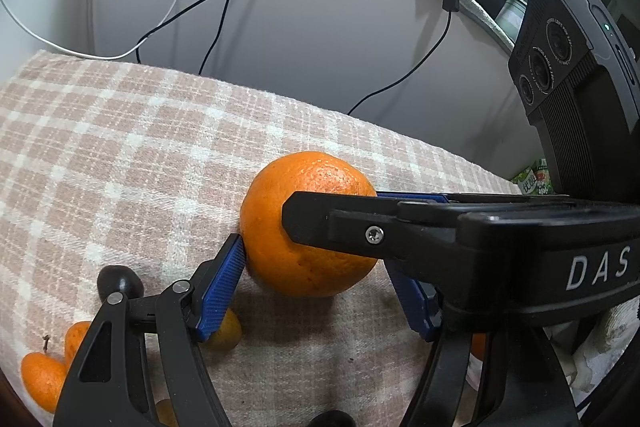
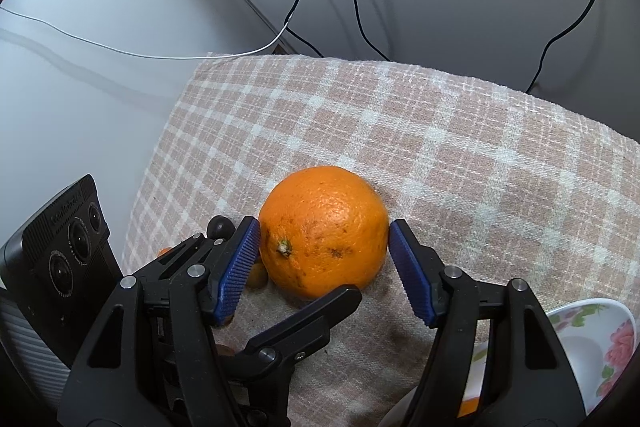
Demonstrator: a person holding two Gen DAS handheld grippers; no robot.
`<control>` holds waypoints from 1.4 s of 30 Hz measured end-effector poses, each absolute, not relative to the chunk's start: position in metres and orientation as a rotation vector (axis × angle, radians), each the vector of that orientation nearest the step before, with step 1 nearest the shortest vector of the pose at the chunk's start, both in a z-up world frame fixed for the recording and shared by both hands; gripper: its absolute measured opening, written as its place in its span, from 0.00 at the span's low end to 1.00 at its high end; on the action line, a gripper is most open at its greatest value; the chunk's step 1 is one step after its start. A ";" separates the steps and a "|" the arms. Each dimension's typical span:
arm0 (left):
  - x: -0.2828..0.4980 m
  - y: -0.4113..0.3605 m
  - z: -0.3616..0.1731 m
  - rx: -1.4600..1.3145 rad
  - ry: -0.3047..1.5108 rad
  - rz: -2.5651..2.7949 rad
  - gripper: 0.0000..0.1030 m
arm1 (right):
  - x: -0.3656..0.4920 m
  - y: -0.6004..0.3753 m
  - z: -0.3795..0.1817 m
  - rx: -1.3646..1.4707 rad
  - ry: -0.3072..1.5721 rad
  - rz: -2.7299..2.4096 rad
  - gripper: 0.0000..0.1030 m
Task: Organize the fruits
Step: 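Carry the second orange with the right gripper and release it on the plate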
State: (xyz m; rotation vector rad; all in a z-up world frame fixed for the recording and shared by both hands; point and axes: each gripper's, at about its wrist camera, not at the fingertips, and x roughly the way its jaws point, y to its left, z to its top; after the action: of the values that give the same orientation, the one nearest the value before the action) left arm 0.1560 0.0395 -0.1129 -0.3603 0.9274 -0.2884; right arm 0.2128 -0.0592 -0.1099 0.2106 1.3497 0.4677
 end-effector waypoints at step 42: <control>0.131 -0.078 -0.049 -0.245 0.805 -0.437 0.67 | 0.145 -0.175 -0.024 0.278 1.164 0.361 0.67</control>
State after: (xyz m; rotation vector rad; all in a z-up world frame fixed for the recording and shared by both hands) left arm 0.1310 -0.0784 -0.0490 -0.2449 0.8053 -0.4373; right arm 0.1455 -0.1755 -0.0240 0.2783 1.1641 0.3605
